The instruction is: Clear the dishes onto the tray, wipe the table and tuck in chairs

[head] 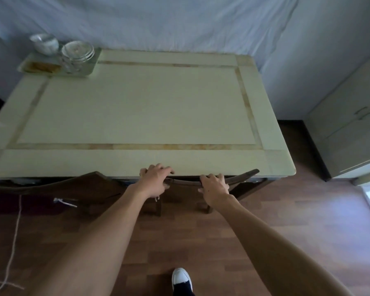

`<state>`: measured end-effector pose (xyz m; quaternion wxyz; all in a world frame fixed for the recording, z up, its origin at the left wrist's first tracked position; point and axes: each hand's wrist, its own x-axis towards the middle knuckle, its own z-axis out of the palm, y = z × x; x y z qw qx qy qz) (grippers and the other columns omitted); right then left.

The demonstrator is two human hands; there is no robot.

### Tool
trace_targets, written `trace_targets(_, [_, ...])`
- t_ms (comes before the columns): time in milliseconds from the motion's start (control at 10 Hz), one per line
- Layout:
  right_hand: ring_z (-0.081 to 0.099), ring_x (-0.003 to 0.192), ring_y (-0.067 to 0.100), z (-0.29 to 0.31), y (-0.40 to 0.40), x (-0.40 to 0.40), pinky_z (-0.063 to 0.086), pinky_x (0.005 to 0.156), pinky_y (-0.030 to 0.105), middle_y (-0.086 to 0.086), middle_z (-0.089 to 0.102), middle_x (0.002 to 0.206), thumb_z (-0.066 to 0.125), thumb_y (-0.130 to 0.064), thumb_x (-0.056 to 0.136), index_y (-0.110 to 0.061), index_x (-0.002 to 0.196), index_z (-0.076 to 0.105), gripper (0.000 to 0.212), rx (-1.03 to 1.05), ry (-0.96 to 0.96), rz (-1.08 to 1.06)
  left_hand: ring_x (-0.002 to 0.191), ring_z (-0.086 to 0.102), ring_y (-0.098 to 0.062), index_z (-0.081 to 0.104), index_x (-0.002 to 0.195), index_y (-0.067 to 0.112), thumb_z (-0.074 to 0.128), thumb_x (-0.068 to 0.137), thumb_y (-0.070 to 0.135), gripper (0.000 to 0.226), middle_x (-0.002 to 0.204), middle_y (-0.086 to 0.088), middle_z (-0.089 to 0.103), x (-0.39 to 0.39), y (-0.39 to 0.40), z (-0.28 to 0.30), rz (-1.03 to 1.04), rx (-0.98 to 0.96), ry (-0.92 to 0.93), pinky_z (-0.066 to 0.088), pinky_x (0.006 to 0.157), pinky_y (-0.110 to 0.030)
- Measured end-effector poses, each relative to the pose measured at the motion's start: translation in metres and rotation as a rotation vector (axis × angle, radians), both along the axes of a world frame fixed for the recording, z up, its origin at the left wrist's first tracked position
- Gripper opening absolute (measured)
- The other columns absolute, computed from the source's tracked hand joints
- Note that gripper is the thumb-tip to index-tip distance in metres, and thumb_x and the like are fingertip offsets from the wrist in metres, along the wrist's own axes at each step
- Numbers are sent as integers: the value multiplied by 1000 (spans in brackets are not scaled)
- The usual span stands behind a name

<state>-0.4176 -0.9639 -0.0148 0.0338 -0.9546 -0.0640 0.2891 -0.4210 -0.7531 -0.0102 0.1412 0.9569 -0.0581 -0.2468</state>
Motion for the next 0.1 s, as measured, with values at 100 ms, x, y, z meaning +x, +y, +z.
trace_targets(100, [41, 123, 36, 16, -9, 0, 43, 101, 53, 15, 47, 130, 52, -38, 100, -13, 132, 48, 41, 121, 83, -12, 138, 32, -26, 39, 139, 36, 59, 92, 29, 51, 150, 0, 34, -3, 5, 37, 41, -100, -74, 27, 110, -55])
